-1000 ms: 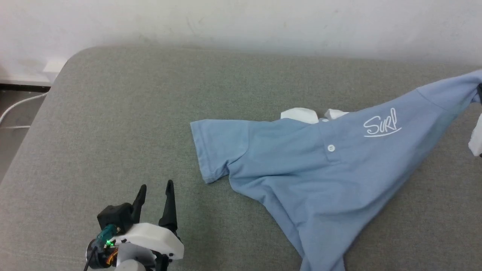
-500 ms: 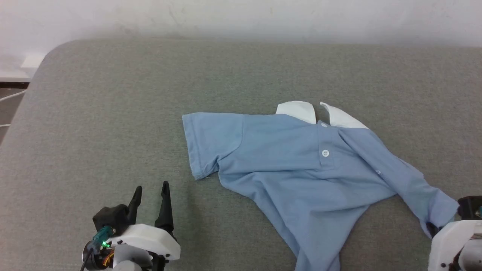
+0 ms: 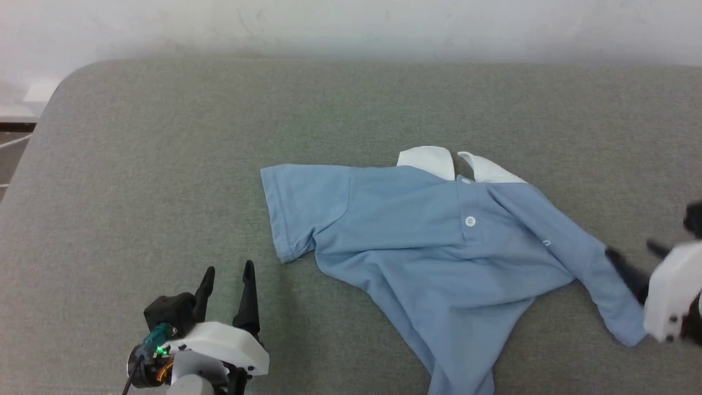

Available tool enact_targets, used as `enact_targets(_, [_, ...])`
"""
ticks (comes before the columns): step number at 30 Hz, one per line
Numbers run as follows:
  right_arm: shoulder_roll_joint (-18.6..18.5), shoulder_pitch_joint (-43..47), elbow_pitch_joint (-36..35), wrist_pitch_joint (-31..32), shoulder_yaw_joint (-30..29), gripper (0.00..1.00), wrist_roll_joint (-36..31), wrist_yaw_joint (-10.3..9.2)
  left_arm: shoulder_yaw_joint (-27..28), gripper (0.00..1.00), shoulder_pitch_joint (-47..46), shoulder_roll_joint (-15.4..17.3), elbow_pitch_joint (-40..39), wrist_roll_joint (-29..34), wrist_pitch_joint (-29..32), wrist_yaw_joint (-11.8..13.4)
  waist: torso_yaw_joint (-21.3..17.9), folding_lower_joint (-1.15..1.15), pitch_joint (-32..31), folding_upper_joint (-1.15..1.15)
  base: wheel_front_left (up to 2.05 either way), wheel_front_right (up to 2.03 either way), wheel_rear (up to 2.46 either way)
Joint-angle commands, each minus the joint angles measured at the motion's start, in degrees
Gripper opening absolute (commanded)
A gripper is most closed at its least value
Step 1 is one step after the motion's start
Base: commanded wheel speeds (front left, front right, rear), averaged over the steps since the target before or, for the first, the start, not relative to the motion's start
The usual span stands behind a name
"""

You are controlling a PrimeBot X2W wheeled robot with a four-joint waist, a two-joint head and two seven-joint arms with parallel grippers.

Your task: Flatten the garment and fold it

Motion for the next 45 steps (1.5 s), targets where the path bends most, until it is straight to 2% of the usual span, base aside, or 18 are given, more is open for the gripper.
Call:
enact_targets(1, [0.2, -2.8, -1.5, 1.2, -0.2, 1.0, -0.3, -0.05, -0.1, 1.0, -0.7, -0.1, 0.0, 0.2, 0.0, -0.4, 0.9, 0.01, 0.9, 0.0, 0.0, 0.0, 0.0])
enact_targets(5, [0.0, -8.9, 0.5, 2.9, 2.3, 1.0, -2.3, -0.05, -0.9, 1.0, -1.6, -0.4, 0.1, 0.4, 0.1, -0.6, 3.1, 0.01, 2.7, 0.0, 0.0, 0.0, 0.0])
enact_targets(13, [-2.7, -20.7, 20.4, -0.4, 8.6, 1.0, -5.0, -0.05, -2.1, 1.0, -3.6, -1.4, 0.4, 0.4, 0.0, -0.6, 9.0, 0.01, 5.9, 0.0, 0.0, 0.0, 0.0])
enact_targets(21, [-6.6, -24.7, 32.3, -3.8, 17.3, 1.0, -3.8, -0.05, -2.2, 1.0, -3.8, -2.1, 1.4, 0.0, -0.2, -0.8, 12.8, 0.01, 7.6, 0.0, 0.0, 0.0, 0.0])
enact_targets(22, [-7.1, -24.9, 33.3, -4.4, 18.2, 0.7, -3.8, -0.05, -2.2, 1.0, -3.8, -2.2, 1.6, 0.0, -0.2, -0.9, 12.9, 0.01, 7.6, 0.0, 0.0, 0.0, 0.0])
enact_targets(23, [-7.6, -25.1, 34.1, -5.5, 19.1, 0.11, -3.9, -0.05, -2.1, 1.0, -3.8, -2.2, 1.7, -0.1, -0.2, -1.0, 13.0, 0.01, 7.5, 0.0, 0.0, 0.0, 0.0])
enact_targets(24, [-8.0, -25.4, 34.7, -6.9, 19.8, 0.0, -4.1, -0.05, -2.0, 1.0, -3.8, -2.3, 1.9, -0.1, -0.3, -1.0, 12.9, 0.01, 7.4, 0.0, 0.0, 0.0, 0.0])
enact_targets(29, [-9.8, -26.8, 34.6, -15.4, 22.5, 0.0, -4.9, -0.05, -1.6, 1.0, -3.5, -2.5, 2.7, -0.1, -0.3, -1.1, 11.6, 0.01, 5.1, 0.0, 0.0, 0.0, 0.0])
enact_targets(34, [-10.9, -26.6, 28.9, -21.6, 21.5, 0.0, -7.8, -0.05, -0.7, 1.0, -2.4, -2.4, 2.7, 0.1, -0.4, -1.3, 8.9, 0.01, 2.1, 0.0, 0.0, 0.0, 0.0])
enact_targets(37, [-11.8, -25.4, 23.7, -22.5, 19.2, 0.0, -10.1, -0.05, -0.3, 1.0, -1.9, -2.3, 2.6, 0.2, -0.4, -1.6, 7.7, 0.01, 1.0, 0.0, 0.0, 0.0, 0.0])
enact_targets(41, [-13.3, -23.8, 17.3, -20.6, 15.2, 0.0, -12.9, -0.05, -0.3, 1.0, -1.9, -2.4, 2.2, 0.5, -0.4, -1.8, 7.4, 0.01, 1.2, 0.0, 0.0, 0.0, 0.0])
enact_targets(45, [-15.7, -24.8, 14.8, -20.2, 13.3, 0.0, -17.1, -0.05, -0.6, 1.0, -2.8, -2.8, 1.2, 0.8, -0.4, -2.3, 8.5, 0.01, 3.5, 0.0, 0.0, 0.0, 0.0])
